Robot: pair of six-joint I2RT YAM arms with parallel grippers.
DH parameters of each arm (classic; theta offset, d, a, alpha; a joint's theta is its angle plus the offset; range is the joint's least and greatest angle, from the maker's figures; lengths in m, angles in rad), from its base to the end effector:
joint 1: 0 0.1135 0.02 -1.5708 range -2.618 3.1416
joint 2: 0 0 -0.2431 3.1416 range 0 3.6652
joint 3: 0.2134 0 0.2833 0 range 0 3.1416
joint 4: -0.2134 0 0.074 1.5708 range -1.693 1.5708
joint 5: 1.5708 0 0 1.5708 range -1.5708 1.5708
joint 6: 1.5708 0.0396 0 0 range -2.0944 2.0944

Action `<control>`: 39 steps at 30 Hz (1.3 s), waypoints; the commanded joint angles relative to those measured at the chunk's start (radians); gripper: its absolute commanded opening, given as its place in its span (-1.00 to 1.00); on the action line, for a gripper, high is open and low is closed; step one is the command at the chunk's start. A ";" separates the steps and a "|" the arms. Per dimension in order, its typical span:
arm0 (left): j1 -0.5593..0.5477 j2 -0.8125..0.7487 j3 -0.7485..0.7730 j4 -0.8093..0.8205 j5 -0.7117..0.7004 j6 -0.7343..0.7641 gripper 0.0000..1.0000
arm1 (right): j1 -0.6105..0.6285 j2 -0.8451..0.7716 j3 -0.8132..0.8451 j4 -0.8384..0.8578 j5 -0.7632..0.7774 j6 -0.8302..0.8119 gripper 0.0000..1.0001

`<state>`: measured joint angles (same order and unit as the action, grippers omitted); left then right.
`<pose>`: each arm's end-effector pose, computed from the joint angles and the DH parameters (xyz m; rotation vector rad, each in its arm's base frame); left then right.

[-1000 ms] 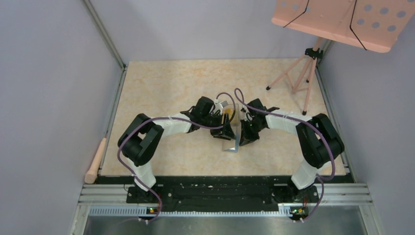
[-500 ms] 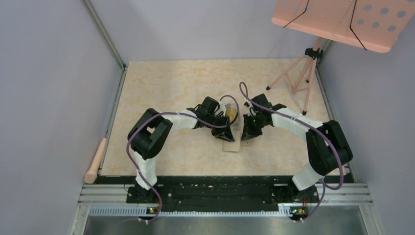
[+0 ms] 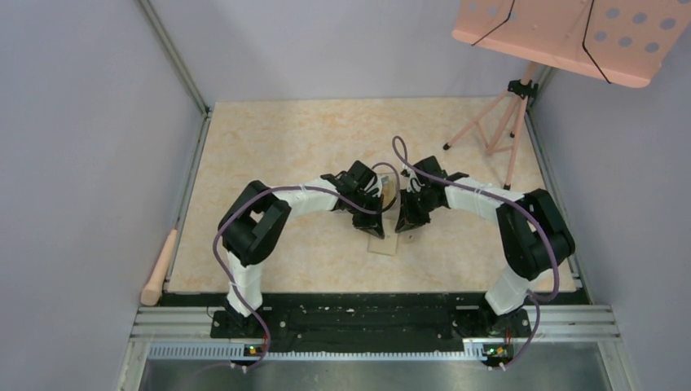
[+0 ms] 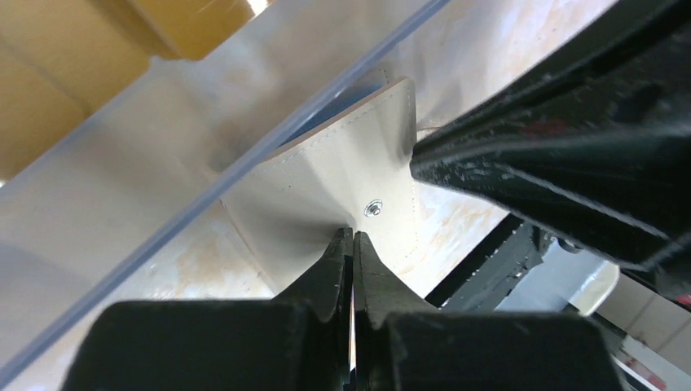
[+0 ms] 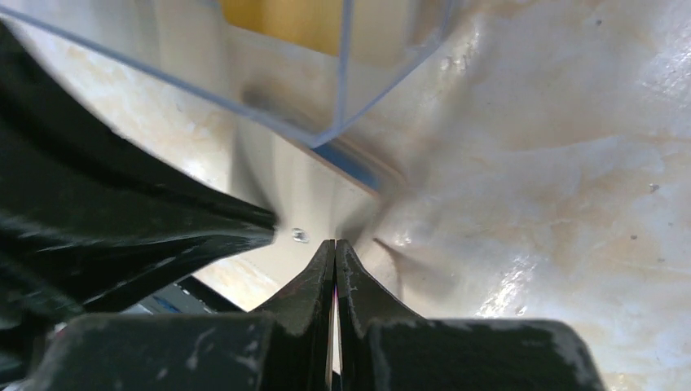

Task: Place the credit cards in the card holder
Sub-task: Close the card holder at the center of the board.

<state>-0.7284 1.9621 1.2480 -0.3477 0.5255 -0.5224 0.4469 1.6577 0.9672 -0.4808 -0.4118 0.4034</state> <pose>0.2957 -0.2904 0.1077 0.4908 2.8106 -1.0541 0.2958 0.1594 0.1240 -0.1822 2.8423 0.7790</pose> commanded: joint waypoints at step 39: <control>-0.037 -0.059 -0.014 -0.136 -0.204 0.118 -1.00 | -0.107 -0.098 -0.143 -0.014 0.049 -0.007 -1.00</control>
<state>-0.7471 1.8748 1.2072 -0.4423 0.3443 -0.4229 0.3531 1.5959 0.8383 -0.4999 -0.3607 0.4137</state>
